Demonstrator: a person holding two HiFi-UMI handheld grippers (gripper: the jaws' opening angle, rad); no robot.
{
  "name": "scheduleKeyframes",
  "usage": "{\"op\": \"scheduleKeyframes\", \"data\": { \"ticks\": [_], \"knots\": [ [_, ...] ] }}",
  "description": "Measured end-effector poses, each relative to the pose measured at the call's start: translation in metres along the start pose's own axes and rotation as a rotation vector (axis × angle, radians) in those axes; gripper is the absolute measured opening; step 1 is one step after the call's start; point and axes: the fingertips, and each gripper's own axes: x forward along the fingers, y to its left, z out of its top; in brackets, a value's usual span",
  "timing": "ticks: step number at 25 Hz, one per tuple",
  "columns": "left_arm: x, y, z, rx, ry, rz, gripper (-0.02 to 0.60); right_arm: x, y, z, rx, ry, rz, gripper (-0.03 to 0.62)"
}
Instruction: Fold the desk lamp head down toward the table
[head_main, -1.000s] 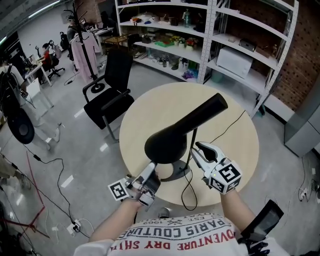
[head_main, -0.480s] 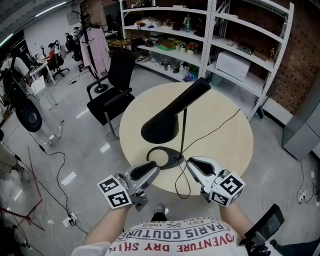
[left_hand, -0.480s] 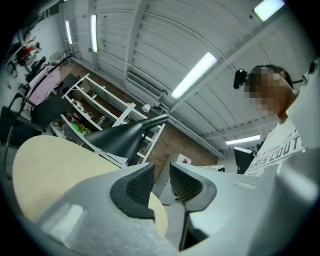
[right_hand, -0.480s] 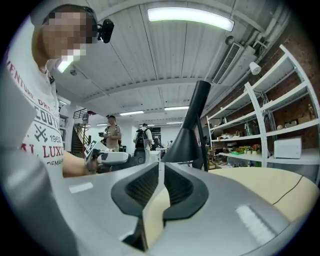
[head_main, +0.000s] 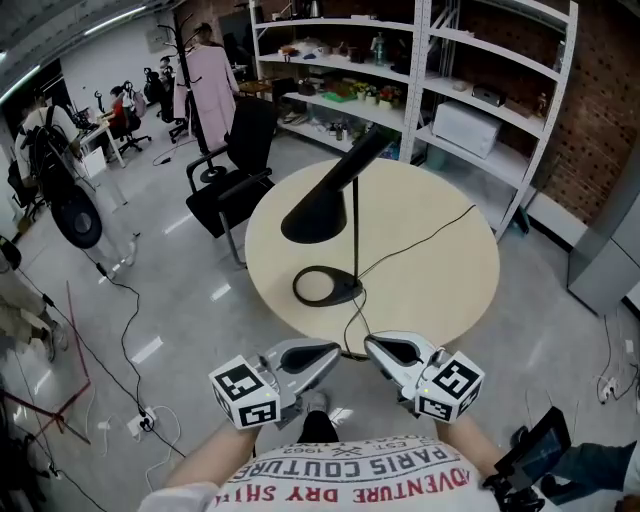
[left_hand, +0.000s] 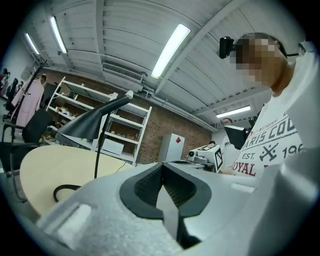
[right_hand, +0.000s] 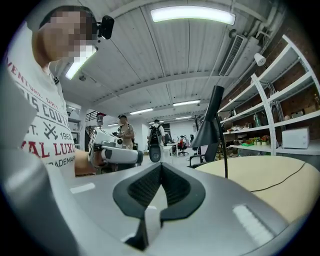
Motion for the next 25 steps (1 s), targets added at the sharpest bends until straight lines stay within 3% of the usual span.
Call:
{"op": "scheduleKeyframes", "data": {
  "ticks": [4,17,25],
  "knots": [
    [-0.007,-0.006,-0.001,-0.065,-0.039,0.022,0.000,-0.010,0.013,-0.003,-0.014,0.009,0.004,-0.002],
    [-0.001,-0.038,-0.010,-0.032,-0.024,0.005,0.000,-0.033,0.030,-0.006,-0.027,0.011,-0.013,-0.002],
    [-0.006,-0.049,-0.009,-0.054,-0.040,0.016,0.000,-0.044,0.040,0.001,-0.041,0.000,-0.017,-0.002]
  ]
}}
